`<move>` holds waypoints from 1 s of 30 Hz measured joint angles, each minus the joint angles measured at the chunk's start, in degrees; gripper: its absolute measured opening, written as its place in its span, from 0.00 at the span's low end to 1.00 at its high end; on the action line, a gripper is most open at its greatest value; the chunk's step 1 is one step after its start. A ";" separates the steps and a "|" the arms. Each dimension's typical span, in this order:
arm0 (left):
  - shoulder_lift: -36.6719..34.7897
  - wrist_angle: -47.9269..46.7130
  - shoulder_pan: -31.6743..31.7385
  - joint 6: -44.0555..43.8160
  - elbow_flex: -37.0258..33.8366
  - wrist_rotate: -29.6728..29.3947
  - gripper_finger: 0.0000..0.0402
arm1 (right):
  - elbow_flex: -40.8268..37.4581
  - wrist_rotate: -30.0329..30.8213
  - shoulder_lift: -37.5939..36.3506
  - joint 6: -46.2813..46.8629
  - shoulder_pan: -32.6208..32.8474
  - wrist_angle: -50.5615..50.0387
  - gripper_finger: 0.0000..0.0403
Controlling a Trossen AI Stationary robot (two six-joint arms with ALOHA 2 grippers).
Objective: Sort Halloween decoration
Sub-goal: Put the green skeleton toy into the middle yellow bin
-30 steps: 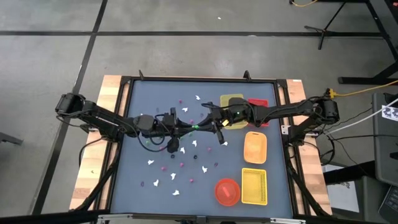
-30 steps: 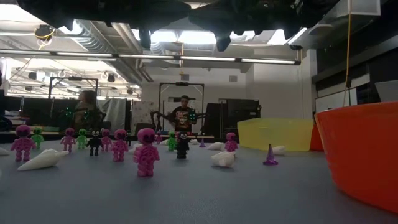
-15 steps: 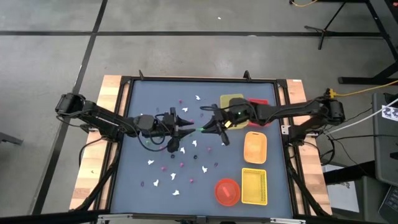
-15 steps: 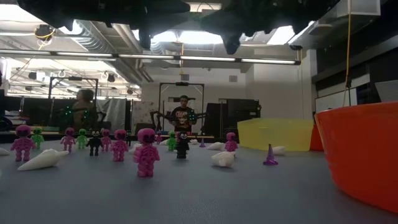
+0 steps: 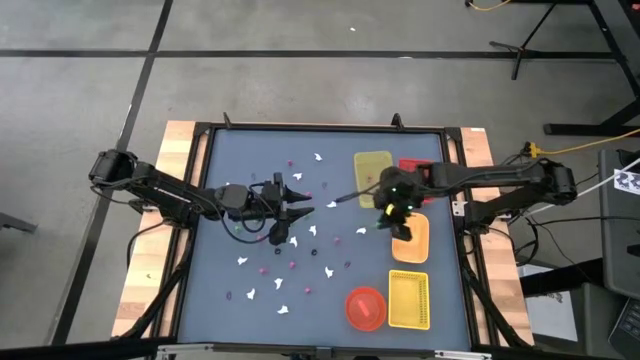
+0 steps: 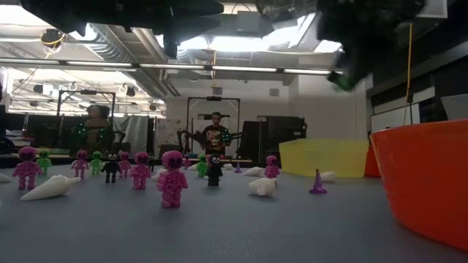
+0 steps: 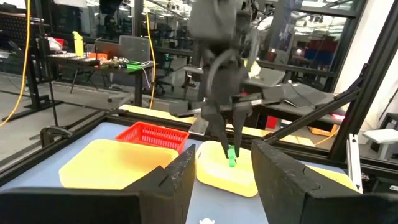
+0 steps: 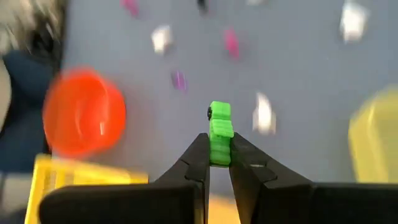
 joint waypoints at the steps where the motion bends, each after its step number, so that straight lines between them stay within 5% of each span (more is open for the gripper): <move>1: 0.00 0.00 0.00 0.00 0.00 0.00 0.35 | -0.02 0.00 0.02 0.02 0.00 -3.47 0.10; 8: 0.00 0.00 0.00 0.00 0.00 0.11 0.35 | -0.02 0.02 0.08 0.06 -0.02 -16.27 0.10; 22: 0.00 0.00 0.00 0.00 0.00 0.09 0.35 | -0.02 0.07 0.10 -0.27 -0.02 -16.83 0.11; 30: 0.00 0.00 0.00 0.00 0.00 0.09 0.35 | -0.02 0.98 0.10 -0.33 -0.02 -16.79 0.32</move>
